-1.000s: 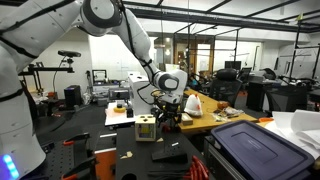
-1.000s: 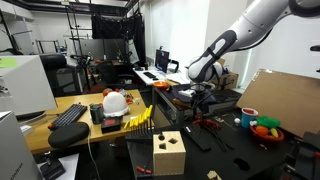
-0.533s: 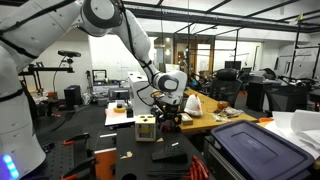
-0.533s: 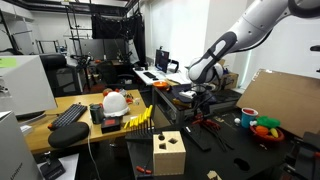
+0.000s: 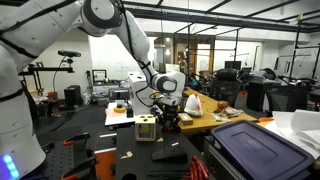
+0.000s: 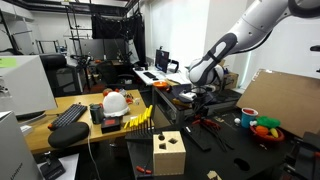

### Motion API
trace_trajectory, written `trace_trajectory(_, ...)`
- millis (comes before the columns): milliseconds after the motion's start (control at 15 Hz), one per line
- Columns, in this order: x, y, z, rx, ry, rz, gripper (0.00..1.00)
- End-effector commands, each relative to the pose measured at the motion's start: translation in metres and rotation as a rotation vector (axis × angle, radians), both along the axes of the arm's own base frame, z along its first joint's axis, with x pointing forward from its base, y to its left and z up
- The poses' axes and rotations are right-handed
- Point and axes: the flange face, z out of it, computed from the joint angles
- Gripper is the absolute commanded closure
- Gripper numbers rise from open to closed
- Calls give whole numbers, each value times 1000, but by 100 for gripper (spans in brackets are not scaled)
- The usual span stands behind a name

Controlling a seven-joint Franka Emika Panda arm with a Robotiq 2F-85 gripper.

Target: Move the red object to the next hole

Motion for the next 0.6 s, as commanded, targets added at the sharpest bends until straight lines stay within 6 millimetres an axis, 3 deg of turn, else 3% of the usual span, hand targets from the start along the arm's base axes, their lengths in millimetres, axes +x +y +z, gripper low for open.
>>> trace_trajectory(0,-7,3,7,-26,-22,36,87)
trace_trajectory(133,-9,5,8,-38,-24,55,99)
trace_trajectory(533,-12,11,14,-63,-32,96,98)
